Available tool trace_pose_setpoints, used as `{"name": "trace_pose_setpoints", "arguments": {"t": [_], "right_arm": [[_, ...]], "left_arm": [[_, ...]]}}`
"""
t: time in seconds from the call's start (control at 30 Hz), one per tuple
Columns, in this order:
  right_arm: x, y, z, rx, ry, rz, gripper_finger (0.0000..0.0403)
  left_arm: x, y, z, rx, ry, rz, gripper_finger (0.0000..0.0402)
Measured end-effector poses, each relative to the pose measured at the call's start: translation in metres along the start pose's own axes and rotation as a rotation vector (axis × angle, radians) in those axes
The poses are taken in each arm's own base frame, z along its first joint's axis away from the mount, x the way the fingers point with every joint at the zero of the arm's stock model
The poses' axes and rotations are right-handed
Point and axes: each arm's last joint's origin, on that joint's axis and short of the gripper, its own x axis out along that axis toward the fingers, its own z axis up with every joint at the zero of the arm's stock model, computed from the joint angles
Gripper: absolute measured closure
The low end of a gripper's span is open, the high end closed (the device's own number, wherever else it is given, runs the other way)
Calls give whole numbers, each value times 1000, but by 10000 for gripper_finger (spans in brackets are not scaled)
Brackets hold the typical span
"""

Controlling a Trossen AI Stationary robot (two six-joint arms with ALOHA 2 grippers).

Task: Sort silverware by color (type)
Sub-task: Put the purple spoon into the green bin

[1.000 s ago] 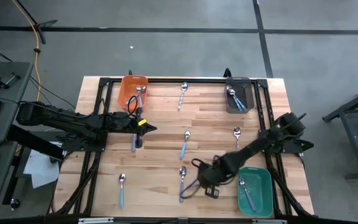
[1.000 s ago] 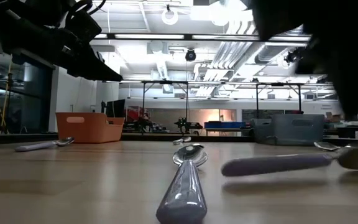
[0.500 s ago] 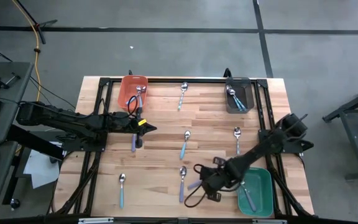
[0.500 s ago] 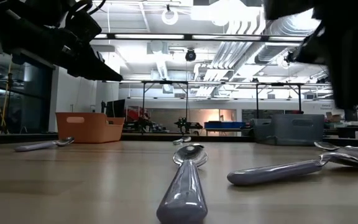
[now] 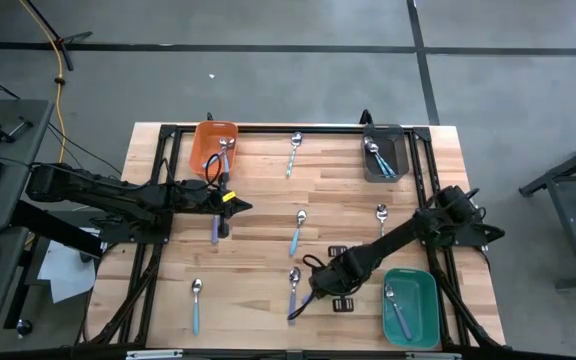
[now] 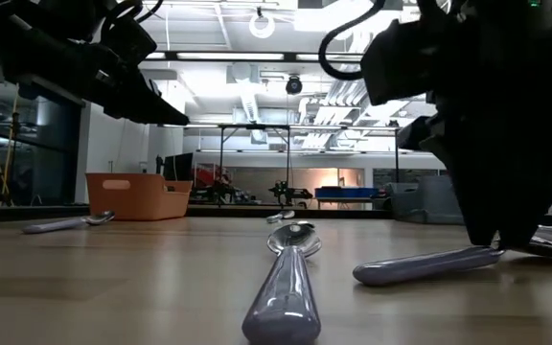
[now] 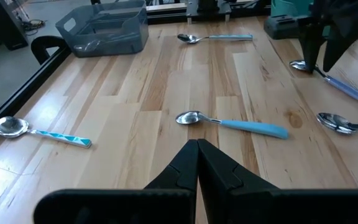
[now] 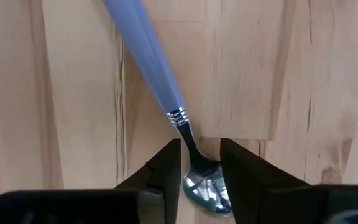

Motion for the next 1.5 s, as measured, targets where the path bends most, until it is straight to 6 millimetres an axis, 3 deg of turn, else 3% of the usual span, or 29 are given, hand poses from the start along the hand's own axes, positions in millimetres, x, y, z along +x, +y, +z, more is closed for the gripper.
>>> {"name": "trace_pose_setpoints", "arguments": {"t": [0.2, 0.53, 0.77, 0.87, 1.07, 1.3, 1.5], "right_arm": [[3, -3, -2, 5, 45, -6, 335], [17, -7, -6, 72, 151, -17, 336], [17, -16, -3, 159, 172, 0, 394], [17, -17, -3, 187, 178, 9, 394], [3, -17, -3, 223, 130, 21, 400], [-30, -7, -9, 284, 52, 54, 402], [-63, 11, -26, 400, 38, 114, 402]], "left_arm": [[0, 0, 0, 0, 1, 0, 401], [0, 0, -1, 0, 5, 0, 401], [0, 0, -1, 0, 5, 0, 401], [0, 0, -1, 0, 6, 0, 401], [0, 0, -1, 1, 9, 0, 401], [0, 0, -1, 1, 13, -1, 401], [0, 0, -1, 1, 14, -1, 401]]}}
